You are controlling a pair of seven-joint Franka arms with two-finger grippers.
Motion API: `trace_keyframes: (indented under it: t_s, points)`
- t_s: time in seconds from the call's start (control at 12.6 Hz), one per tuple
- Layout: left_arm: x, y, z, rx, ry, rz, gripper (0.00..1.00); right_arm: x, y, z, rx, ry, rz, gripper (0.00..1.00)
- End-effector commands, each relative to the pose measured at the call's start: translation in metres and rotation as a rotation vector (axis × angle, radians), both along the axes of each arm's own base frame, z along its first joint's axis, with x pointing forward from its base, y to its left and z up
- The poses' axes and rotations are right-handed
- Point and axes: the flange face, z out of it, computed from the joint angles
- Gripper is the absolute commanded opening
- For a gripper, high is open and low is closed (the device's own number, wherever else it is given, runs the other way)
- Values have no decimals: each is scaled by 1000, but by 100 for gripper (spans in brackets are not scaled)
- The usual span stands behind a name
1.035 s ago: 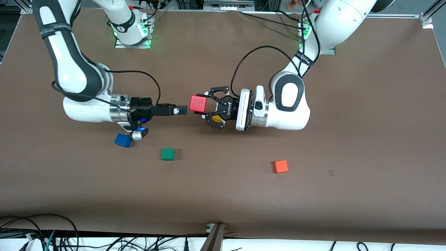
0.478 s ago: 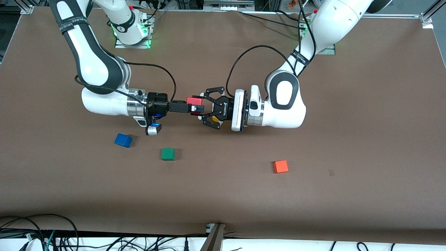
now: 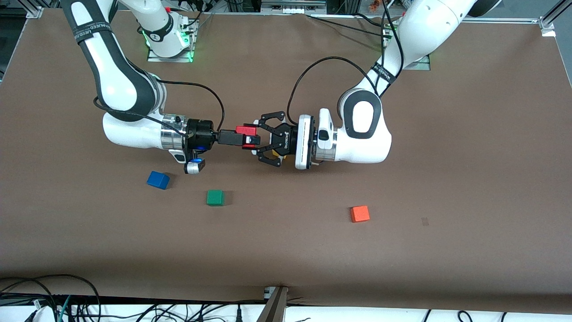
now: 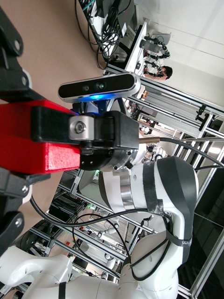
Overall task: Pass red block to right arm, stack on blue
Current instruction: 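Grasp the red cube with the right gripper from the left gripper, then open the left gripper and withdraw it while the right gripper carries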
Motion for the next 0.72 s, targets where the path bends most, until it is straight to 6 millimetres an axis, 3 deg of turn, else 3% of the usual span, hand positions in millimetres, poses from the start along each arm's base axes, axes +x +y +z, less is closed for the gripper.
trace_keyframes:
  t_s: [0.0,0.16,0.24,0.48,0.64]
  points:
    - [8,2,3,-18,38,26,100,-2,-10,21,20,-28,-35,0]
    - [26,30,8,9,1,57,100,-2,-14,27,19,-37,-32,0]
    - [31,42,19,64,-62,38,100,1,-21,29,6,-50,-35,0]
    - [53,106,26,231,-94,-54,100,8,-38,24,-98,-85,4,0]
    - [67,166,35,377,-49,-93,100,13,-60,9,-240,-117,56,0]
